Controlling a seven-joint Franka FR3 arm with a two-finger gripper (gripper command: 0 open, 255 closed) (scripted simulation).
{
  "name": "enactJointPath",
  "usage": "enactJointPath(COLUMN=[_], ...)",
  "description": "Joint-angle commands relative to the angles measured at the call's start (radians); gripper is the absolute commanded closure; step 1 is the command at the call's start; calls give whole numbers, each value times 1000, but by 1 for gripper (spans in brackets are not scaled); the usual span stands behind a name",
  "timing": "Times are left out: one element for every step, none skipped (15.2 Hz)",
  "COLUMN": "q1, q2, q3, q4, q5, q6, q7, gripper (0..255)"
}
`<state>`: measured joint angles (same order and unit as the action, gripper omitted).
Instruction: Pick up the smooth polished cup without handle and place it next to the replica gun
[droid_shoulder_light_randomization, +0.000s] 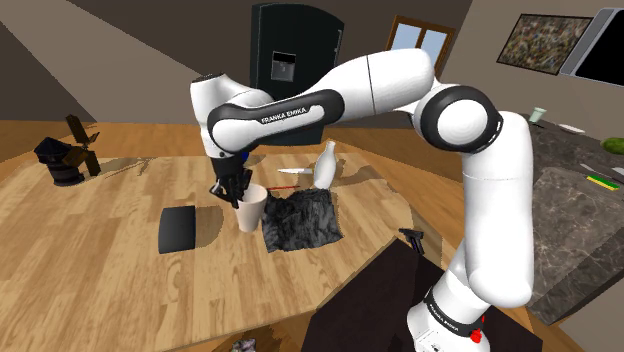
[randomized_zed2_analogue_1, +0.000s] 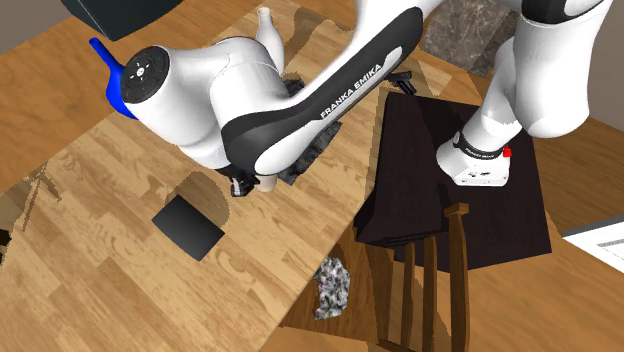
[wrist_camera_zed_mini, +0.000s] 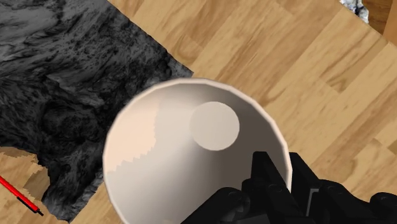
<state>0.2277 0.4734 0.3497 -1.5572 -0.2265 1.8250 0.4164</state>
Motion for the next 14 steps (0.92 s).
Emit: enactJointPath(q1=[0, 0, 0, 0, 0, 1, 1, 2, 2, 3, 3, -17, -37, -56], q2=[-8, -11, -15, -18, -22, -24, -27, -30, -32, -34, -36, -71, -106, -139], q3=[1, 2, 3, 4, 4, 5, 6, 6, 7, 7, 8, 6, 4, 1], q4=[16, 24, 32, 41, 50, 59, 68, 78, 88, 99, 108, 56, 7, -40], q5=[3, 5, 7, 8, 10, 11, 12, 14, 15, 16, 17, 25, 33, 42], q6=[-23, -34, -46, -58, -69, -81, -93, -105, -117, -130, -140, -121, -103, -86], q7=[-4, -6, -7, -9, -11, -12, -14, -15, -17, -18, -19, -36, -53, -71], gripper=[255, 255, 255, 255, 255, 255, 255, 255, 255, 255, 255, 255, 255, 255])
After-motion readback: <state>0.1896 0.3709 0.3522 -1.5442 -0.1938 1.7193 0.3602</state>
